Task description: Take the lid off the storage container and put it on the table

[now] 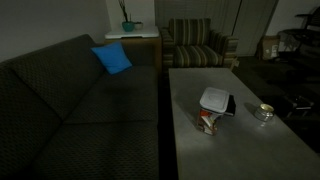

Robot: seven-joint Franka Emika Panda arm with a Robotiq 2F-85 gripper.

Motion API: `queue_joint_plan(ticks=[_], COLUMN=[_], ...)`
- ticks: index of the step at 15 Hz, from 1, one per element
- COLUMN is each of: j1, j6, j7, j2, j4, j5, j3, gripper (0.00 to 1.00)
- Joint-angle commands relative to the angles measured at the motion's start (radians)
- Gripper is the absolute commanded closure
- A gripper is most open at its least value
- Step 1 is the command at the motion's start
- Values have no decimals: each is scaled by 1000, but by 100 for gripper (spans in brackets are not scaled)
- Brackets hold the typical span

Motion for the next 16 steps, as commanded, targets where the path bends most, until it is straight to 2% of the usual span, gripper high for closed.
queue_joint_plan(ticks=[1, 3, 5, 8, 9, 12, 14, 16], j1=[58, 98, 146, 174, 120, 119, 119, 109], j6=[165, 242, 280, 226, 262, 258, 255, 237], j7=[-127, -208, -346, -547, -442, -515, -517, -473], j2=[114, 174, 228, 304, 249, 298, 300, 354], j4=[54, 73, 97, 151, 94, 127, 132, 163], j5=[59, 123, 229, 425, 349, 410, 411, 395], j3=[-24, -39, -61, -76, -20, -16, -17, 0], gripper=[0, 0, 0, 0, 0, 0, 0, 0])
